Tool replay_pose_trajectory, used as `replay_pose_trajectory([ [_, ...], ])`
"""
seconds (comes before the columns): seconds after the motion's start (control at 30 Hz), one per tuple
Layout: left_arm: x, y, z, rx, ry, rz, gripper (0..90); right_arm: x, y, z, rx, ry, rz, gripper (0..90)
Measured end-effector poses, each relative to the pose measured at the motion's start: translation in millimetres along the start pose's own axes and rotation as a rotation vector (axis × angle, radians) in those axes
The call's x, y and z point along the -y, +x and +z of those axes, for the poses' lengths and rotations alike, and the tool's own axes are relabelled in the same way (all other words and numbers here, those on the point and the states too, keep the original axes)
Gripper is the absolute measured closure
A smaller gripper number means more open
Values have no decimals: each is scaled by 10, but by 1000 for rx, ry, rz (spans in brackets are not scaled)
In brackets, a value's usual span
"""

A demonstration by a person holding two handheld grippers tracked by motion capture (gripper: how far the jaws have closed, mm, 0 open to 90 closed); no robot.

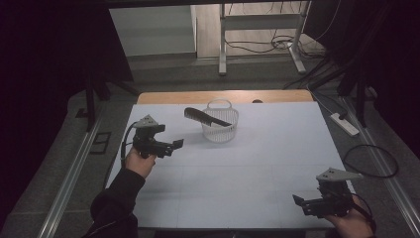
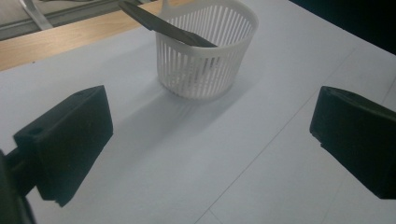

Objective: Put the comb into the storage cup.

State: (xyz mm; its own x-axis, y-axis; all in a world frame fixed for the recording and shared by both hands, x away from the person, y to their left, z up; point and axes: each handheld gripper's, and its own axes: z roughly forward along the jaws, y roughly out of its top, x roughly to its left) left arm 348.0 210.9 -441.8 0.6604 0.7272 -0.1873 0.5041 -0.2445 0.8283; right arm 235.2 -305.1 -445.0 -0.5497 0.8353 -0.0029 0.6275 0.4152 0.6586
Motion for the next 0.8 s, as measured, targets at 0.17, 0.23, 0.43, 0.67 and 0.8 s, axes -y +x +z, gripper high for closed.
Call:
replay_pose_trajectory([
  [0.17, 32, 7, -40, 15, -8, -15, 4, 0, 1, -1, 0, 0, -1, 0],
  [0.23, 41, 1, -56, 9, -7, -11, 3, 1, 1, -1, 0, 0, -1, 0],
  [0.43, 55, -24, -106, 11, -20, -10, 3, 4, -2, -4, 0, -2, -1, 0],
  [0.67, 85, -34, -151, -6, -9, -25, 0, 7, -5, -9, -4, -4, 0, 0],
  [0.8, 103, -47, -185, -10, -12, -26, 0, 8, -4, -8, -4, -3, -2, 0],
])
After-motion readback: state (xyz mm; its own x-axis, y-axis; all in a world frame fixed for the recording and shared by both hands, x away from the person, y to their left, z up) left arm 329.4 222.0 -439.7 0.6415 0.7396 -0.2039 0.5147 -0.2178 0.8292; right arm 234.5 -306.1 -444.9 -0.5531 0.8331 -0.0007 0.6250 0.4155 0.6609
